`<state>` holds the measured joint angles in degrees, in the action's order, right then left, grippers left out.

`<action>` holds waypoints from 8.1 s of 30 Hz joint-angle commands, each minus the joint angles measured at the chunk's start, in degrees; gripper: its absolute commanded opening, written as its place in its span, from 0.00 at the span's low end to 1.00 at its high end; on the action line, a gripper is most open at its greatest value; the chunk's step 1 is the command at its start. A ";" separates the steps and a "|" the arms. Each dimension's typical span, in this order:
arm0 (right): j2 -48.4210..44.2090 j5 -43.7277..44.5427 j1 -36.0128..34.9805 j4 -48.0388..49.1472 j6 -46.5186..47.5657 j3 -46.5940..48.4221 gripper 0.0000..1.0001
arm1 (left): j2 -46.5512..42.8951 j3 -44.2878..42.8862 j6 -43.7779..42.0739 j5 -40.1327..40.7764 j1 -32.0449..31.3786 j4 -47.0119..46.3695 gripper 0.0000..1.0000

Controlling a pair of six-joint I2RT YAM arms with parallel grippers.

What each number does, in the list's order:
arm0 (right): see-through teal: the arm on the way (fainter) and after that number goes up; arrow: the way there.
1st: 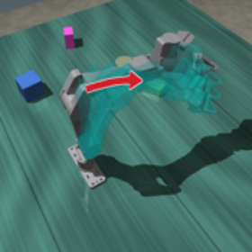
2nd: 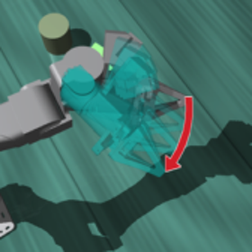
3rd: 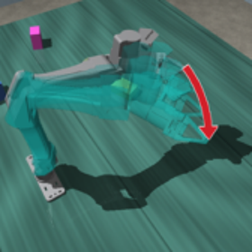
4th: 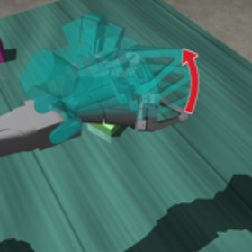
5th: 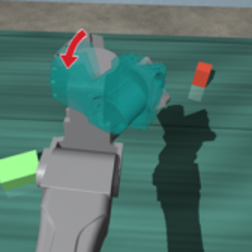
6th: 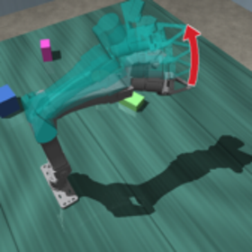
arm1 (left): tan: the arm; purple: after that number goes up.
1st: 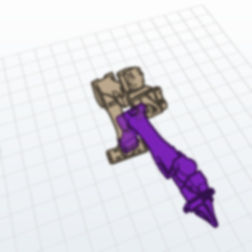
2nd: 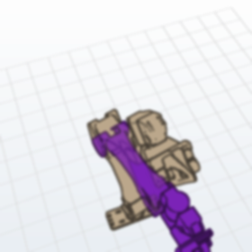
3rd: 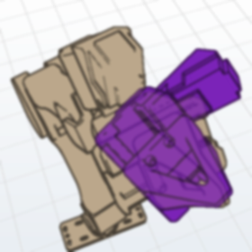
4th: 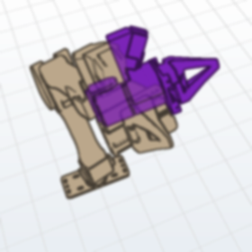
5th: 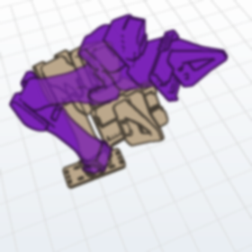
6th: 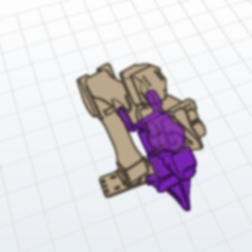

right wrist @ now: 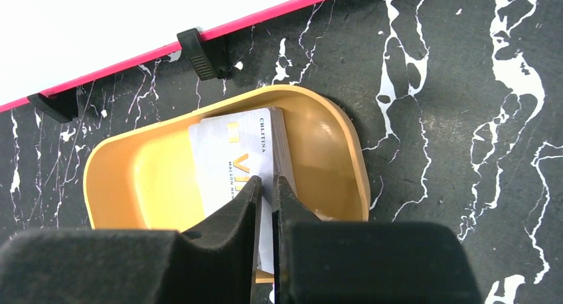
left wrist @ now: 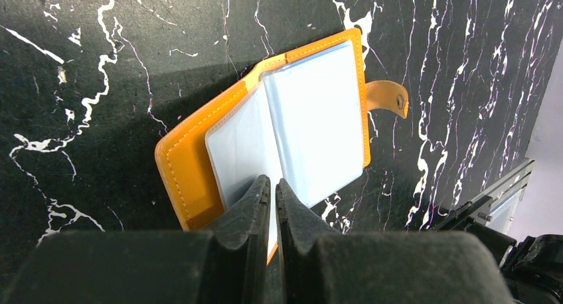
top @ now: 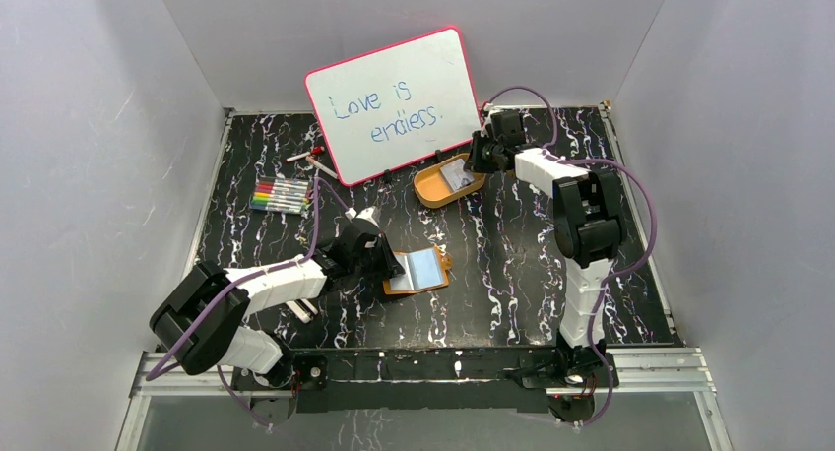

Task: Put the credit cards into the card holder
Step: Pick up the credit card from the storage box, then adjust the card holder at the center of the board.

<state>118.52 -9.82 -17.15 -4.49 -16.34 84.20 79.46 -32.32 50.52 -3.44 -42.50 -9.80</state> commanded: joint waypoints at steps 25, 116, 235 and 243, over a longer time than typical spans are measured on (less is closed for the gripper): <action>-8.73 -7.38 2.60 2.85 -0.87 -4.40 0.00 | -1.49 -2.02 -0.72 -0.10 -0.04 1.10 0.05; -58.06 -37.93 -6.83 24.12 -39.20 -39.10 0.27 | -16.53 -2.17 7.29 -15.95 0.07 -42.32 0.00; -71.01 -11.08 -8.66 -2.06 -17.44 -44.23 0.00 | -1.06 -13.25 8.44 50.04 -19.02 34.15 0.00; -65.34 -8.17 -19.14 7.04 -23.13 -47.28 0.00 | -10.61 -4.58 8.95 37.37 -7.23 25.36 0.00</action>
<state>50.89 -18.57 -31.55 -6.76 -35.57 37.82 72.12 -38.92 57.56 38.98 -52.64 19.38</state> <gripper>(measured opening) 0.011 0.007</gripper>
